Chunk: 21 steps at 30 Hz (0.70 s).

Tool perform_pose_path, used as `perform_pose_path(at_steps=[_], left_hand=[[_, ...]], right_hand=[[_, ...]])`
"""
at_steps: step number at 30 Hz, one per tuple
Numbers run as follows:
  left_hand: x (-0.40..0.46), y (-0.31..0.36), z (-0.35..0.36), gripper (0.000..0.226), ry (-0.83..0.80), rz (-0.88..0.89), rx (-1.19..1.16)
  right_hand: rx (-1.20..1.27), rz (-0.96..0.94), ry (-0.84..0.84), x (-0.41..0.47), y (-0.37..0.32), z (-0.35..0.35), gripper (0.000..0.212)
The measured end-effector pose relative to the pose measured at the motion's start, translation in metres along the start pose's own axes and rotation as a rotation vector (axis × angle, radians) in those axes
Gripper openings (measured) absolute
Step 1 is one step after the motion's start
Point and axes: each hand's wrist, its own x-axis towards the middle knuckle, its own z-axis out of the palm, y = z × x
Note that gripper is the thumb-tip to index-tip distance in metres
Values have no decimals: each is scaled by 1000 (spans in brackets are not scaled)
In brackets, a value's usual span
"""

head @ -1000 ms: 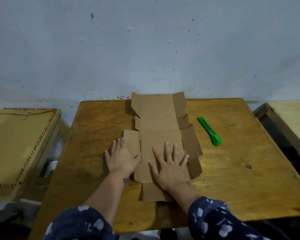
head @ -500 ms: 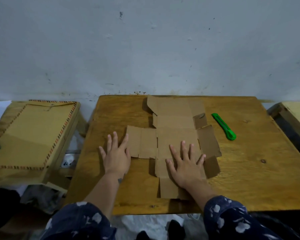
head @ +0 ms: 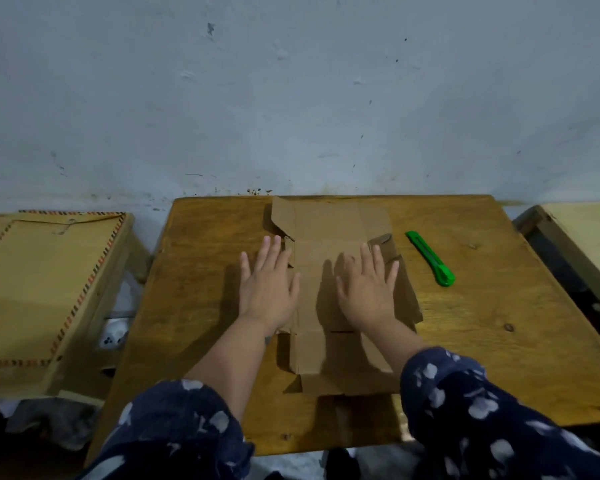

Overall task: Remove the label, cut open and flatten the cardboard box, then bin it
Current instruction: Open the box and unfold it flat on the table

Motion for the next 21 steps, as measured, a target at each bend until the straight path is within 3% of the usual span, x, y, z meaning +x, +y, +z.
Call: perform_pose_path(at_steps=[4,9,15,21], left_hand=[[13,21,18,83,-156,-49,106],[14,13,43,119,-294,-166,159],[7,-4,60,122,-256,-147,150],[11,-2,62,122,-243,-167,183]], right_hand=[[13,85,-5,52,21,-7,53],[197,306,-35,90,47,5,55],[348,409,36,126,67,17,46],[800,585,119,147,77,10,38]])
